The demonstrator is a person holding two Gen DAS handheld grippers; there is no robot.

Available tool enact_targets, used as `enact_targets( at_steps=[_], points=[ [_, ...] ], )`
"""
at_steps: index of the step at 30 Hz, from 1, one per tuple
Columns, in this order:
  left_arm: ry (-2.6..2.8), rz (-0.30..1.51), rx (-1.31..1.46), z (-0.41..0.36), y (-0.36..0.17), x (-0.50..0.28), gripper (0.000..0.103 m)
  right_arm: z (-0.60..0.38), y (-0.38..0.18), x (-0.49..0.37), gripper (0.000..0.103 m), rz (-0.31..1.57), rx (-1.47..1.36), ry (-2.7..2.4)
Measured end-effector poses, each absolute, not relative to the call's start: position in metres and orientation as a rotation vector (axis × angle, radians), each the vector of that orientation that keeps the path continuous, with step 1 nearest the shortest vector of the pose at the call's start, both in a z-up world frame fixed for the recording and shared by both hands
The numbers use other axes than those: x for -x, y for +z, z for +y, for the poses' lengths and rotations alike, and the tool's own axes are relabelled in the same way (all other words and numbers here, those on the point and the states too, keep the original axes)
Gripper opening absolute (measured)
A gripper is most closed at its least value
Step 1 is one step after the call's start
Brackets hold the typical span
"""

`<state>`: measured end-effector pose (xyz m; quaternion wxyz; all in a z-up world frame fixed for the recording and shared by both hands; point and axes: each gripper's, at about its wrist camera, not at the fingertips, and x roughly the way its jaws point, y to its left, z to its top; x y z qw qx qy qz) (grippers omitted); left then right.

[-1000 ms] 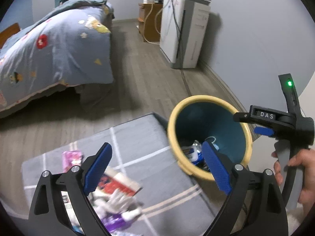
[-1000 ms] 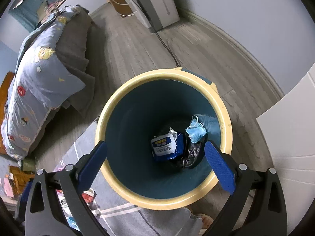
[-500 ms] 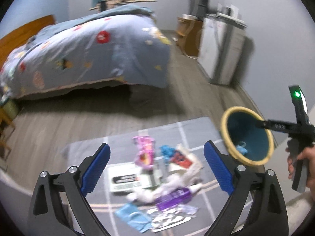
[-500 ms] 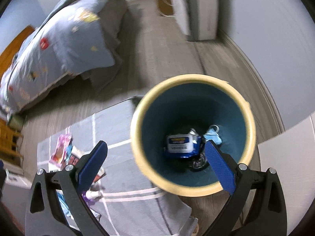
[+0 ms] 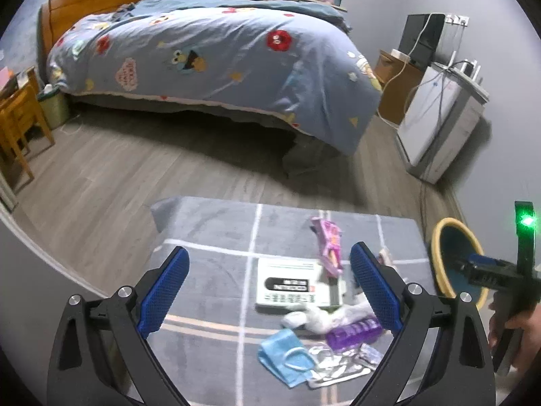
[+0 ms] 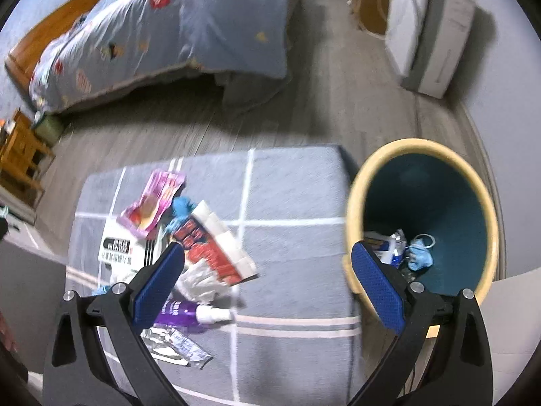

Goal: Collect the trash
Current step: 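Move both grippers back over the remaining trash on the cushion, then grasp the pink snack wrapper with the left gripper while the right grasps white tissue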

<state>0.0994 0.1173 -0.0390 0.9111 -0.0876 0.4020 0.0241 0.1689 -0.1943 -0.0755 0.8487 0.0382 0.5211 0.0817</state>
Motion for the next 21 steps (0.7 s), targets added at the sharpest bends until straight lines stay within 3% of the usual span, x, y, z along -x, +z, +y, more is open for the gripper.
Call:
enact_targets(
  at_steps=[10, 15, 18, 20, 21],
  points=[
    [0.048, 0.87, 0.128, 0.123, -0.056, -0.11, 0.095, -0.15, -0.115, -0.175, 0.097, 1.239, -0.066, 0.264],
    [0.035, 0.89, 0.123, 0.116, -0.064, -0.119, 0.095, -0.14, -0.132, -0.178, 0.083, 1.297, -0.053, 0.273],
    [0.029, 0.912, 0.114, 0.107, -0.073, -0.126, 0.095, -0.135, -0.142, -0.178, 0.062, 1.332, -0.025, 0.29],
    [0.03, 0.925, 0.103, 0.103, -0.079, -0.131, 0.095, -0.135, -0.146, -0.178, 0.03, 1.354, -0.048, 0.319],
    [0.029, 0.932, 0.094, 0.1, -0.083, -0.134, 0.095, -0.137, -0.147, -0.178, 0.028, 1.361, -0.07, 0.333]
  ],
)
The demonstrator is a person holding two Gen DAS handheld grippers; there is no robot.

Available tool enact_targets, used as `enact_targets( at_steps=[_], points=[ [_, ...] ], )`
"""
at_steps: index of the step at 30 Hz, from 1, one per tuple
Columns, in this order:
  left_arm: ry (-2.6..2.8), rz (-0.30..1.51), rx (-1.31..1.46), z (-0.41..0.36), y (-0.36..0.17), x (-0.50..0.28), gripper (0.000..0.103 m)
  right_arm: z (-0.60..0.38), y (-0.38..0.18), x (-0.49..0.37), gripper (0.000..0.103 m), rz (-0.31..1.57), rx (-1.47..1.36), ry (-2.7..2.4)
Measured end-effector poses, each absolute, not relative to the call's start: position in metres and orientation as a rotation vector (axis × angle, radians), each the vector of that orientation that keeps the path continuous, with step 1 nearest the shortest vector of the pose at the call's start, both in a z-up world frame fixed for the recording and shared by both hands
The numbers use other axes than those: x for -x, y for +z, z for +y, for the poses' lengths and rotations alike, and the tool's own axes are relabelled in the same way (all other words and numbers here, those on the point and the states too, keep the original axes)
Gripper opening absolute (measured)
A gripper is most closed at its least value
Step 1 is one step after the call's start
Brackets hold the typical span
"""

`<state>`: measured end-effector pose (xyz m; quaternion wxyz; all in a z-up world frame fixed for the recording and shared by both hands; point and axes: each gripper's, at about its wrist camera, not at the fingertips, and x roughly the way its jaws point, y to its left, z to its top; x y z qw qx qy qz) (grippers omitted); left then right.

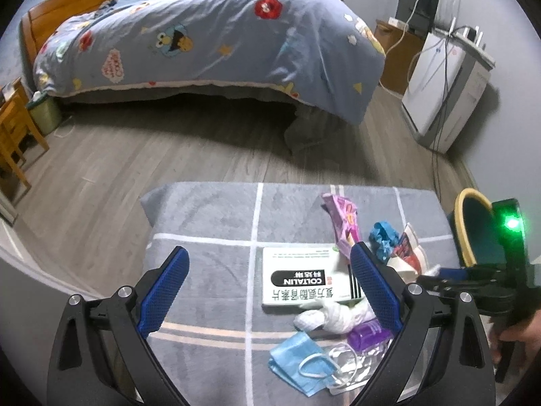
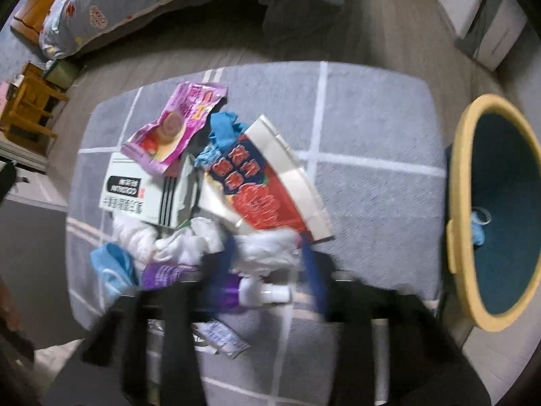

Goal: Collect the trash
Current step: 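Grasp the pink snack wrapper with the left gripper while the right grasps white tissue, then lift the pink wrapper and tissue and carry them over the bin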

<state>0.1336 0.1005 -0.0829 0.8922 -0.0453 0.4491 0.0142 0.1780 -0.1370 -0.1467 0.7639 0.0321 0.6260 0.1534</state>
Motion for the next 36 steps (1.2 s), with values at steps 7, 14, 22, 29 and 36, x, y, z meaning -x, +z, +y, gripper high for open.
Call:
enact_targets(
  at_steps=[7, 14, 22, 29, 36],
  points=[
    [-0.008, 0.946, 0.081, 0.085, -0.096, -0.146, 0.095, -0.152, -0.121, -0.178, 0.016, 1.299, -0.209, 0.397],
    [-0.087, 0.979, -0.007, 0.049, -0.12, -0.169, 0.095, -0.178, -0.086, -0.182, 0.016, 1.19, -0.379, 0.431],
    [-0.149, 1.004, 0.003, 0.031, -0.146, -0.199, 0.085, -0.202, -0.07, -0.199, 0.016, 1.082, -0.323, 0.336],
    [-0.221, 1.083, -0.022, 0.016, -0.174, -0.217, 0.031, -0.216, -0.093, -0.207, 0.016, 1.13, -0.311, 0.286],
    [-0.241, 1.082, -0.075, 0.006, -0.177, -0.212, 0.014, -0.214, -0.097, -0.207, 0.015, 1.143, -0.307, 0.29]
  ],
)
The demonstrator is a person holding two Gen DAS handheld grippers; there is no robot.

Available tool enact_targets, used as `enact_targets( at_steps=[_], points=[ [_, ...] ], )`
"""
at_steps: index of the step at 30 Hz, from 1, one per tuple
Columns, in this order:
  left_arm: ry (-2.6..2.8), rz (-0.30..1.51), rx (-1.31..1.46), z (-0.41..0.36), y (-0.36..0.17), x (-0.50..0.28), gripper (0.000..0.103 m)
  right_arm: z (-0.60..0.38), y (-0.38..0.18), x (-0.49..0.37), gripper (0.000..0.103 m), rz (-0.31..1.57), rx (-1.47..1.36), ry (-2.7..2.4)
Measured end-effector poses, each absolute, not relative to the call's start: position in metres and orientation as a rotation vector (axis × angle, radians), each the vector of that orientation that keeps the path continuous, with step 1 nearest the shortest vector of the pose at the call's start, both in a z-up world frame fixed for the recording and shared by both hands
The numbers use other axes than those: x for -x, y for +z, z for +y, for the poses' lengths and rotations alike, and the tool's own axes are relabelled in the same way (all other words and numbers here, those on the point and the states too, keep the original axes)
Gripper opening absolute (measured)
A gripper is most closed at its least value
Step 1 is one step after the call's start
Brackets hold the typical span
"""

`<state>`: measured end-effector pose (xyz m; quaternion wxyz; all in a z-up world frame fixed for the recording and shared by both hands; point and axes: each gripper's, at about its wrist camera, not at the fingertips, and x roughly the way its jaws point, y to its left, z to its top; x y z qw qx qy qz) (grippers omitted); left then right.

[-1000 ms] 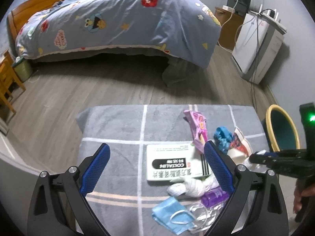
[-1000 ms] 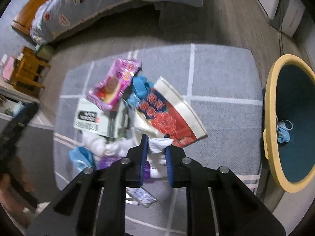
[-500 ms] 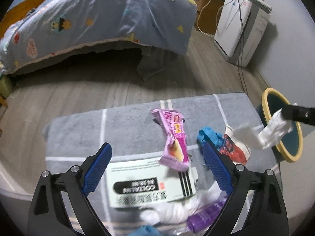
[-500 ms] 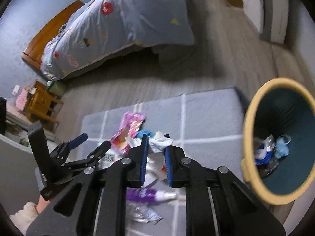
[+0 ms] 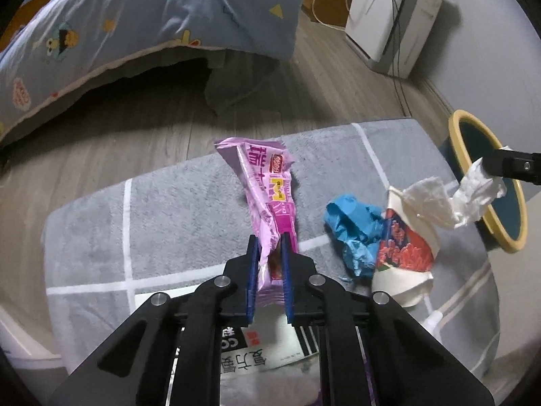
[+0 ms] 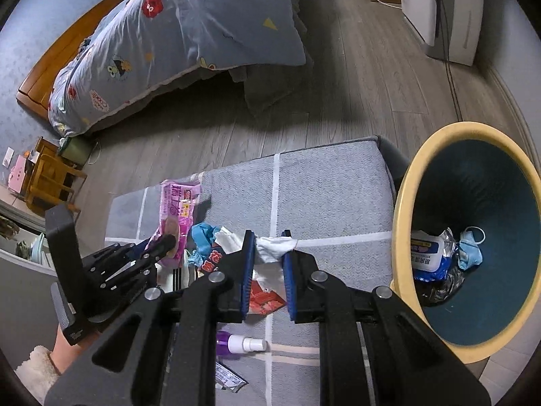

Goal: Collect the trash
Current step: 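Lift the pink wrapper and tissue and carry them over the bin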

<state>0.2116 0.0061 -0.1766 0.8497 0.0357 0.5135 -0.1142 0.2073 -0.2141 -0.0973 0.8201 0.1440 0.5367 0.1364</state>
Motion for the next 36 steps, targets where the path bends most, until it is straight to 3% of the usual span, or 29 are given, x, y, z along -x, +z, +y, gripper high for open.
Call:
enact_targets(
  at_steps=[20, 36],
  points=[
    [-0.183, 0.941, -0.028, 0.009, -0.074, -0.145, 0.013, -0.22, -0.08, -0.195, 0.016, 1.08, -0.301, 0.294],
    [-0.21, 0.915, -0.073, -0.01, -0.04, -0.11, 0.013, -0.233, -0.022, -0.164, 0.016, 1.024, -0.281, 0.322]
  ],
)
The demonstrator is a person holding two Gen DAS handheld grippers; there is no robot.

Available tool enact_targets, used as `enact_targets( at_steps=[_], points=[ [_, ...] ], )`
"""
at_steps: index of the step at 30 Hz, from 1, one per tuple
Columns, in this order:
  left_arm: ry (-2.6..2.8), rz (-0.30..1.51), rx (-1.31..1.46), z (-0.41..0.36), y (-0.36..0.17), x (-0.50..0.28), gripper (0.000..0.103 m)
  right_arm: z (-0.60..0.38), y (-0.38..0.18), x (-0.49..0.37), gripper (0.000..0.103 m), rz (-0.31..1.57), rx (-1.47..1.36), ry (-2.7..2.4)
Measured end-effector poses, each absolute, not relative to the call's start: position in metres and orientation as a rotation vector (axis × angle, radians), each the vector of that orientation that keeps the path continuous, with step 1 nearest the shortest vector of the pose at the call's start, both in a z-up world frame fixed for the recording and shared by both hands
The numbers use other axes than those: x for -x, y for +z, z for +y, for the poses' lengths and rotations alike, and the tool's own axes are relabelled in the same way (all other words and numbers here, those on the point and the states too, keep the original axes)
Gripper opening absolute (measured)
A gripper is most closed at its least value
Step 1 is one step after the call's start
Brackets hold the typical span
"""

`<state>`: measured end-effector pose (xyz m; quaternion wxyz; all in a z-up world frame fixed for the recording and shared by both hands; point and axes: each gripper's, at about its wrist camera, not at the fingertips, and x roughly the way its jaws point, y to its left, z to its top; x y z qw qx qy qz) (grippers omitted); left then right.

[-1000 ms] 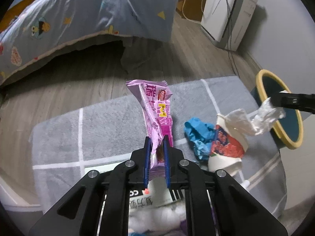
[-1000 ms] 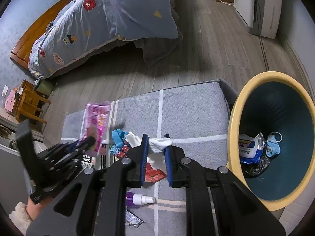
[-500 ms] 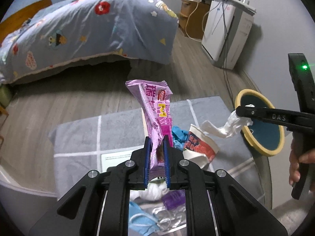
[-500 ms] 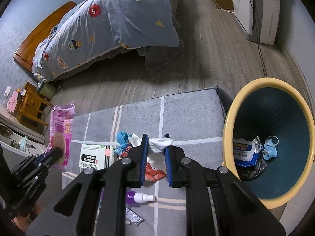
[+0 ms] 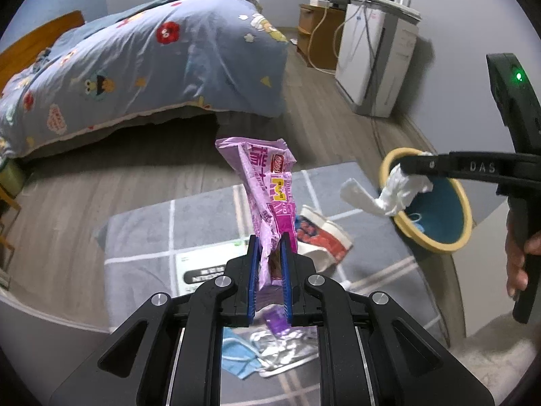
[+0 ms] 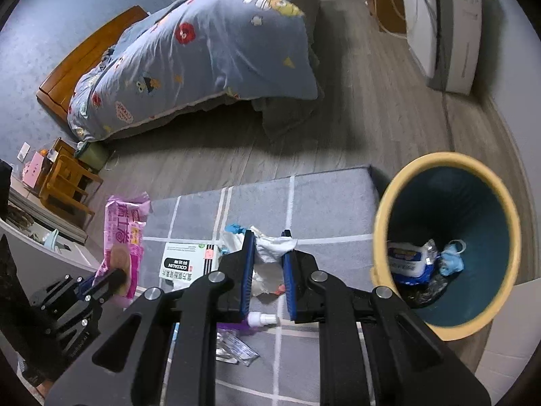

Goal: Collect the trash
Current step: 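Lift the pink wrapper and tissue and carry them over the bin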

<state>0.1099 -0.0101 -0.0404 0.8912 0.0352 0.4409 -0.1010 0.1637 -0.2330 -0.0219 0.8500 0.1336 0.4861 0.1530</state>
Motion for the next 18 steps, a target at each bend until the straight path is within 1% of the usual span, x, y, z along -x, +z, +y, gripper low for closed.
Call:
enact_targets(
  at_steps=[9, 18],
  points=[
    [-0.302, 0.917, -0.131, -0.065, -0.037, -0.113, 0.013, -0.291, 0.001, -0.156, 0.016, 0.97, -0.329, 0.264],
    [-0.429, 0.911, -0.217, -0.146, -0.037, -0.125, 0.013, -0.377, -0.004, -0.141, 0.016, 0.95, -0.317, 0.126]
  ],
)
